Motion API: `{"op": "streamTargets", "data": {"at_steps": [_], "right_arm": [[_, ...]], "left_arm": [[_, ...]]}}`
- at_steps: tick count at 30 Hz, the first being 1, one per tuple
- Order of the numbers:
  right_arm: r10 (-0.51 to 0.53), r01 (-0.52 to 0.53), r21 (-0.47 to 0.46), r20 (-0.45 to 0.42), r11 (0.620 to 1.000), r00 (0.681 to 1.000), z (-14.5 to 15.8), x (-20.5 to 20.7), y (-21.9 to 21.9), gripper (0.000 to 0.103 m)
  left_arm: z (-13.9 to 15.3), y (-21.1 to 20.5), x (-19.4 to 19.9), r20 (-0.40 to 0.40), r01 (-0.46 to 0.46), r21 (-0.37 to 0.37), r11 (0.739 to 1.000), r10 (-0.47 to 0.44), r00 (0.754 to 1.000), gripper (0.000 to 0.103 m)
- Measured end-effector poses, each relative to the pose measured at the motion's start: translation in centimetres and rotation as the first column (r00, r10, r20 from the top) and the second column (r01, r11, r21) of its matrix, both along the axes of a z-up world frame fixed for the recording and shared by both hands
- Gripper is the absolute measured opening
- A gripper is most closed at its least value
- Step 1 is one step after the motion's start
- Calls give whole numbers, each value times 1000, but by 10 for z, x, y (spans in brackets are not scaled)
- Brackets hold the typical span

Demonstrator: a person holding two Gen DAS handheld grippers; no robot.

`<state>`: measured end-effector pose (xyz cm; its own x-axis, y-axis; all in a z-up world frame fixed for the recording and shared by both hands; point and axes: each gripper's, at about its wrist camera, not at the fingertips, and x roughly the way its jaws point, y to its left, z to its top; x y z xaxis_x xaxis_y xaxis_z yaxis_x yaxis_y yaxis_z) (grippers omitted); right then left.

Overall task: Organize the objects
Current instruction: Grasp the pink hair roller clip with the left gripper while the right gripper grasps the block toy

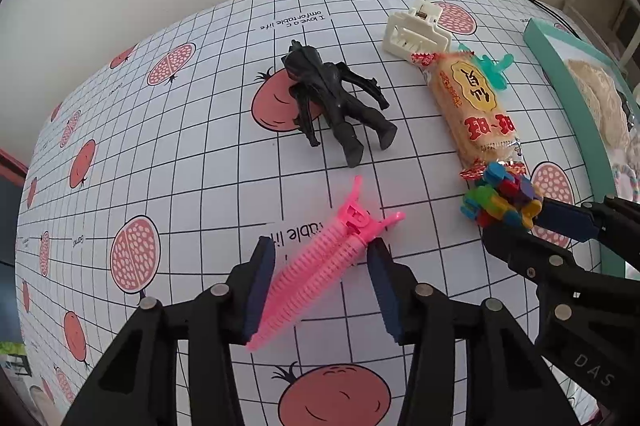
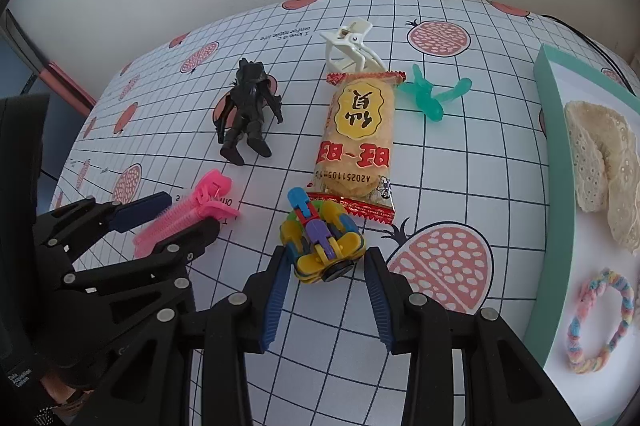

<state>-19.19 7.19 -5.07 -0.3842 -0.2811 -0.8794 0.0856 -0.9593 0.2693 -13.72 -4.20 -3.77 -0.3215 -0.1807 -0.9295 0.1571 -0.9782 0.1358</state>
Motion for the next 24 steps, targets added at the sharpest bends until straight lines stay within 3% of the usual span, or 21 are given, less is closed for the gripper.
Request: {"op": "streamTargets", "data": {"at_steps": [15, 17, 24], "right_arm": [[-18, 18, -38, 0, 999, 1000, 3, 3, 9, 39], [-12, 12, -42, -10, 999, 1000, 8, 4, 10, 31], [0, -2, -57, -31, 998, 1000, 17, 8, 12, 28]], "left_arm": [[10, -1, 6, -5, -67, 28, 997, 67, 998, 43], [15, -2, 7, -17, -78, 31, 996, 79, 997, 41], [26, -1, 9, -33, -92, 61, 994, 95, 995, 37]]}}
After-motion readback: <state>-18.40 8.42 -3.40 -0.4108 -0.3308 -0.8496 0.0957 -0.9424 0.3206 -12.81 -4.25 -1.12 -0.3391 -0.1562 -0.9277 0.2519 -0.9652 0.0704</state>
